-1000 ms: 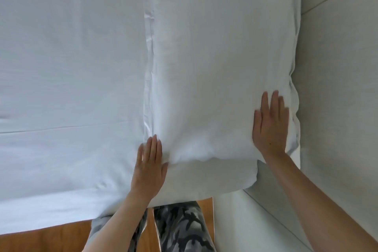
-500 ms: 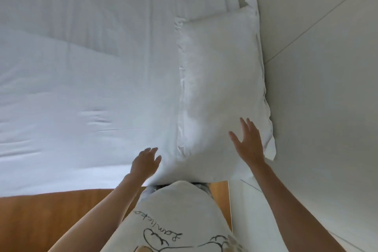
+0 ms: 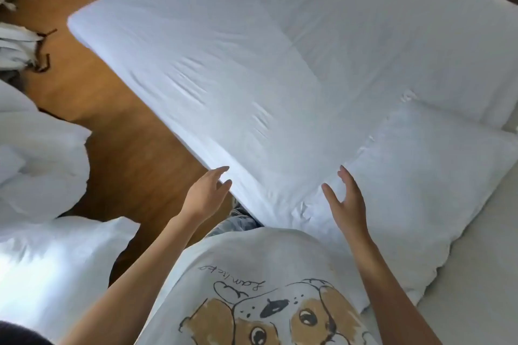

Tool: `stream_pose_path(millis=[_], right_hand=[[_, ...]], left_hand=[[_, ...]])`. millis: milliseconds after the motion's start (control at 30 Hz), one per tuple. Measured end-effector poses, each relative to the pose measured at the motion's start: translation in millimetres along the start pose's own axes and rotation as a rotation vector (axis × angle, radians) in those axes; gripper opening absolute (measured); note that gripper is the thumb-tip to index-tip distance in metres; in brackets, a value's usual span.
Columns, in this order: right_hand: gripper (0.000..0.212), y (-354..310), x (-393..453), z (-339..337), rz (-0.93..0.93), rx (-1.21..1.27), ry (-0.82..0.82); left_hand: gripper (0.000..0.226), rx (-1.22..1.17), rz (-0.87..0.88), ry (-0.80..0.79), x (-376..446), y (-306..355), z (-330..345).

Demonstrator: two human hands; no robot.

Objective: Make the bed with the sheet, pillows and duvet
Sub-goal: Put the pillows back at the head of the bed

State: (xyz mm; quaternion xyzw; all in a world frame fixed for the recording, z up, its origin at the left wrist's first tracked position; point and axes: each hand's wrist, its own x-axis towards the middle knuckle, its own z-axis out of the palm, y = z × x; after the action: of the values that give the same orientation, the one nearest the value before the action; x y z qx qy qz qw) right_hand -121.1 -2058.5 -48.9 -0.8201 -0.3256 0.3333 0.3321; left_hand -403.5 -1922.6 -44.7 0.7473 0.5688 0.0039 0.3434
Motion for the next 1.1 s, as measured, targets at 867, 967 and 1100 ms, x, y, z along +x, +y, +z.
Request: stream_pose_path(millis=[867,967,1100], right_hand=[[0.076,-254.8,-200.0,505.1,-0.648,-0.723,-1.086],[0.086,-264.5,-213.9,575.7,-0.510,-0.748,-1.096],[0.100,-264.7,-210.5,660.2,-0.425,-0.807,-1.096]], left_hand=[[0.059,-0.715,-1.176,0.933,-337.3,-435.5,-86.8],[0.078,-0.742,-1.253,0.846,-338.6,-506.5,-99.0],[0.097,-0.838,-1.362,0.768,-326.6,-582.7,-94.1]])
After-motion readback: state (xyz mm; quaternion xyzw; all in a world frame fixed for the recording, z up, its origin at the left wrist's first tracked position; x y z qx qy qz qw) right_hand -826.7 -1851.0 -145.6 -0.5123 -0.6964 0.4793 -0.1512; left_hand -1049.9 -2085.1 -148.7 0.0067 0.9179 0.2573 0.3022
